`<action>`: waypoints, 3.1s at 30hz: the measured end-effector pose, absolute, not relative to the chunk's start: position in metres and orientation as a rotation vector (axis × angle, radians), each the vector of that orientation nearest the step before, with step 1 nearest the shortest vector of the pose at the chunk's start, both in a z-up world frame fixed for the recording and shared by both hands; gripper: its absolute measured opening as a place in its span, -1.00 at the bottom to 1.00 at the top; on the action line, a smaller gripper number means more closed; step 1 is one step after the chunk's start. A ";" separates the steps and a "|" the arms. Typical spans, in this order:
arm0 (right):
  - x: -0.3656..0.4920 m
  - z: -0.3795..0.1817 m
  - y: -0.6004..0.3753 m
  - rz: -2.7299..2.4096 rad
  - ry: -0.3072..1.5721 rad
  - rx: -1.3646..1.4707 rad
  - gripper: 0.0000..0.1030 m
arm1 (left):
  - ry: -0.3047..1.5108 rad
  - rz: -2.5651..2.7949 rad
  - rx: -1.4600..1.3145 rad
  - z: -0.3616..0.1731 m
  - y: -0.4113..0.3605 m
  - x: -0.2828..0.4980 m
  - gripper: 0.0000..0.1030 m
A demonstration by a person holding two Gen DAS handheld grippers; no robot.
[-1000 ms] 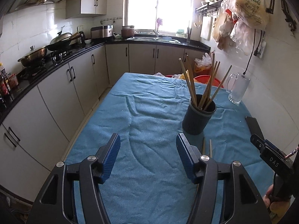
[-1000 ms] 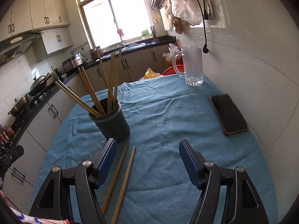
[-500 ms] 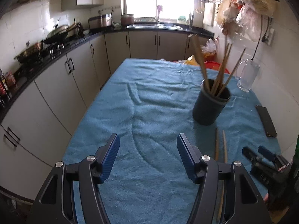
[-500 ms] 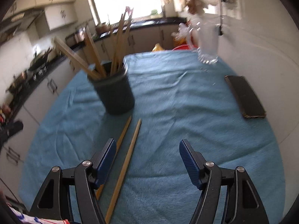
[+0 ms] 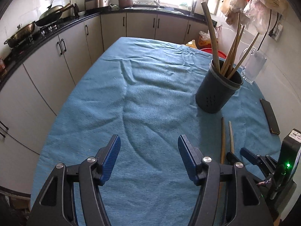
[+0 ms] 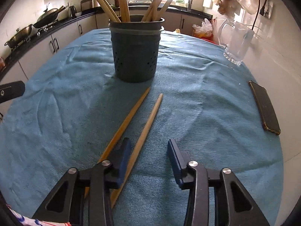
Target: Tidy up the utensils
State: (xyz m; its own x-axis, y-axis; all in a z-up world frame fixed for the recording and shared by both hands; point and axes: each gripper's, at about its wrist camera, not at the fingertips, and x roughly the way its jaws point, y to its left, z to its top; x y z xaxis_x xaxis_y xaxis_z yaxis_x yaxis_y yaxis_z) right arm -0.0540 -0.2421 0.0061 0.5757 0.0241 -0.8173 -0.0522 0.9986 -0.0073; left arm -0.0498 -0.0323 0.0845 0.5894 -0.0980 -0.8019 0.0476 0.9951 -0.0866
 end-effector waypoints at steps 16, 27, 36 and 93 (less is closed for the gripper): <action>-0.074 0.006 -0.322 -0.065 0.994 0.093 -0.75 | 1.072 -0.371 0.003 0.046 -0.113 -0.061 0.19; -0.079 0.005 -0.323 -0.046 0.972 0.097 -0.75 | 1.098 -0.387 0.111 0.025 -0.152 -0.057 -0.77; -0.094 0.007 -0.327 0.045 0.999 0.170 -0.83 | 1.225 -0.394 -0.110 0.023 -0.122 -0.060 -0.87; -0.091 0.117 -0.337 0.099 0.667 0.244 -0.88 | 0.824 -0.391 -0.065 0.143 -0.102 -0.075 -0.91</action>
State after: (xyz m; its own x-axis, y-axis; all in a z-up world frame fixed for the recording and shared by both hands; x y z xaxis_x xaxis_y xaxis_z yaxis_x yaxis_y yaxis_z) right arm -0.0907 -0.3369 0.1169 0.7824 0.1689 -0.5994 -0.0131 0.9668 0.2553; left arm -0.0750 -0.1017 0.1430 0.6124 -0.3638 -0.7019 0.3138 0.9267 -0.2065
